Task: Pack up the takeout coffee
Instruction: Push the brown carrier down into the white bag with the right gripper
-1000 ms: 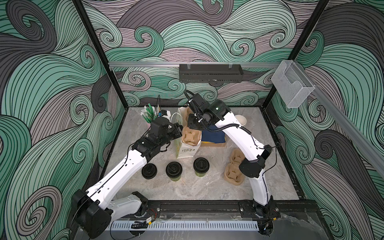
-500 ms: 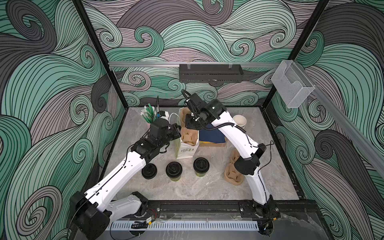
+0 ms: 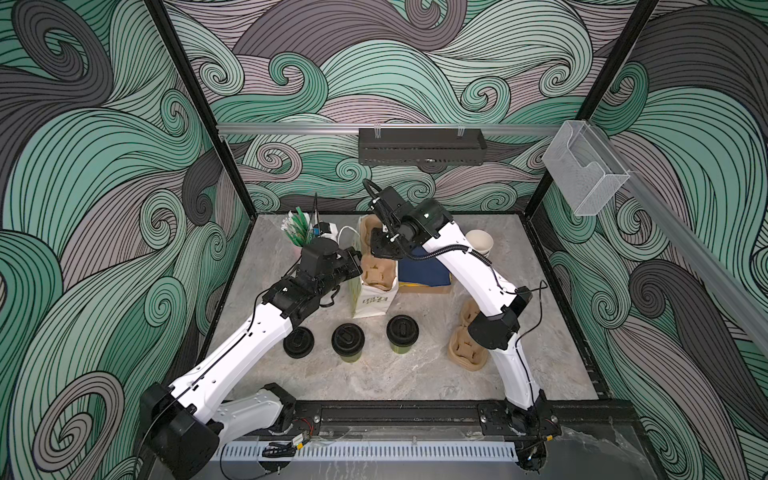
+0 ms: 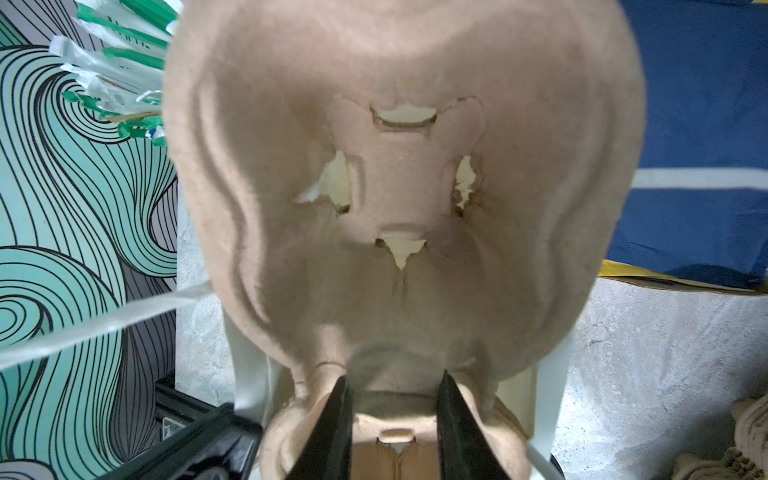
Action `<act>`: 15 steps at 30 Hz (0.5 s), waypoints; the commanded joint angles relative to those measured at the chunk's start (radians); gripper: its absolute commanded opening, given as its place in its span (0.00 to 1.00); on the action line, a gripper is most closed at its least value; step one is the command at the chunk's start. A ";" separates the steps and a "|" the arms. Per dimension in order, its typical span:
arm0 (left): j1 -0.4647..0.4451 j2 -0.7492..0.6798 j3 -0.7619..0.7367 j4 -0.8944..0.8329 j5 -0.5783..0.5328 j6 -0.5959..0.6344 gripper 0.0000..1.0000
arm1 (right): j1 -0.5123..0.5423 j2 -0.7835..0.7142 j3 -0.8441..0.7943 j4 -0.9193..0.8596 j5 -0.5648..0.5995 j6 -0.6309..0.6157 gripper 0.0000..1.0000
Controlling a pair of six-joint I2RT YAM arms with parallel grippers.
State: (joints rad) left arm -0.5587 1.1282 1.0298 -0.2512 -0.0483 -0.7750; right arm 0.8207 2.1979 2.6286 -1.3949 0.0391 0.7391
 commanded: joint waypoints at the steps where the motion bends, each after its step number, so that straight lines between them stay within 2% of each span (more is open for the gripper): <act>1: -0.020 -0.022 0.026 0.057 0.024 -0.003 0.00 | 0.003 -0.036 -0.028 -0.059 0.091 0.024 0.28; 15: -0.027 -0.030 0.026 0.049 0.030 0.015 0.00 | 0.008 -0.033 -0.021 -0.101 0.114 0.026 0.27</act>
State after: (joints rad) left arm -0.5785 1.1282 1.0298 -0.2325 -0.0292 -0.7742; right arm 0.8337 2.1666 2.6061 -1.4326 0.1108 0.7601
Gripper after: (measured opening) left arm 0.048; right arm 0.297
